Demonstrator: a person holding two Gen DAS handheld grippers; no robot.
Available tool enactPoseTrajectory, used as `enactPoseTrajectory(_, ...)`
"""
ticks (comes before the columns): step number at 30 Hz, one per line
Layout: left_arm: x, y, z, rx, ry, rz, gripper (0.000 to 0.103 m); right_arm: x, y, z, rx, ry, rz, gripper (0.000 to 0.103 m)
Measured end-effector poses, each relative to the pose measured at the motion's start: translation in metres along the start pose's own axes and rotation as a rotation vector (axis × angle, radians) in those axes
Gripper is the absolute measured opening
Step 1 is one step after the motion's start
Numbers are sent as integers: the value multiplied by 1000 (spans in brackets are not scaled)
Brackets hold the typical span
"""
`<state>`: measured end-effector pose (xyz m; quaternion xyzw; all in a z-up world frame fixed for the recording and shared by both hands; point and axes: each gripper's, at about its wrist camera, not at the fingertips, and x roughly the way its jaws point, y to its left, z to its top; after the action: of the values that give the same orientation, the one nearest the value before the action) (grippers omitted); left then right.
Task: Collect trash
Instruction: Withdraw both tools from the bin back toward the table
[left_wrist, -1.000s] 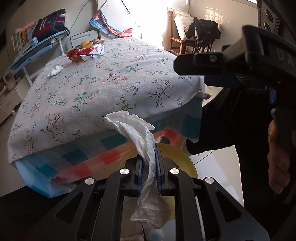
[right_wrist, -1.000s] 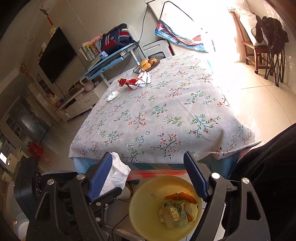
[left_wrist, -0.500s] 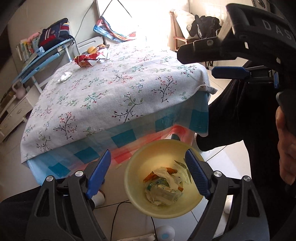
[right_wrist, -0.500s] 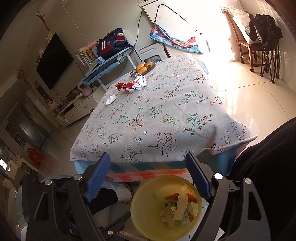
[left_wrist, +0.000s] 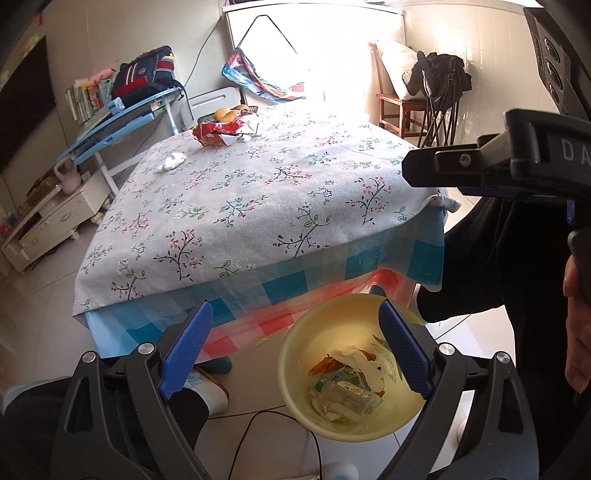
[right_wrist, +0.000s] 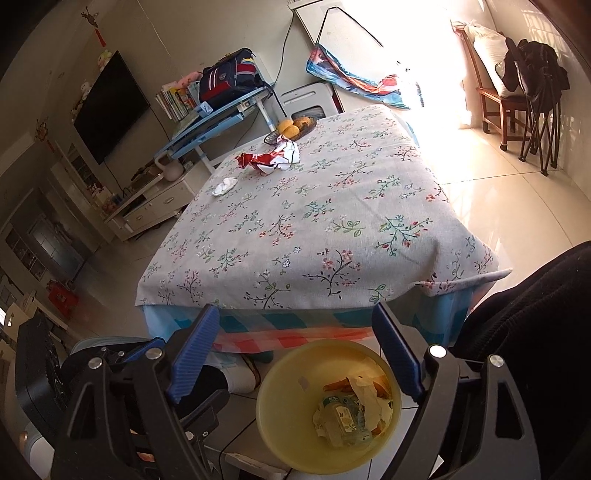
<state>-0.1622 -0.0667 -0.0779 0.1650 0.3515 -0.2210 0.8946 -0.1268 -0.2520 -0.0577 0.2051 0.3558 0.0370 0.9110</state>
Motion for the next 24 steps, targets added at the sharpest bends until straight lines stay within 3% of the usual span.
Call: enactPoseTrajectory(24, 12, 21, 11, -86, -23, 72, 93, 22, 20, -2, -87, 30, -7, 85)
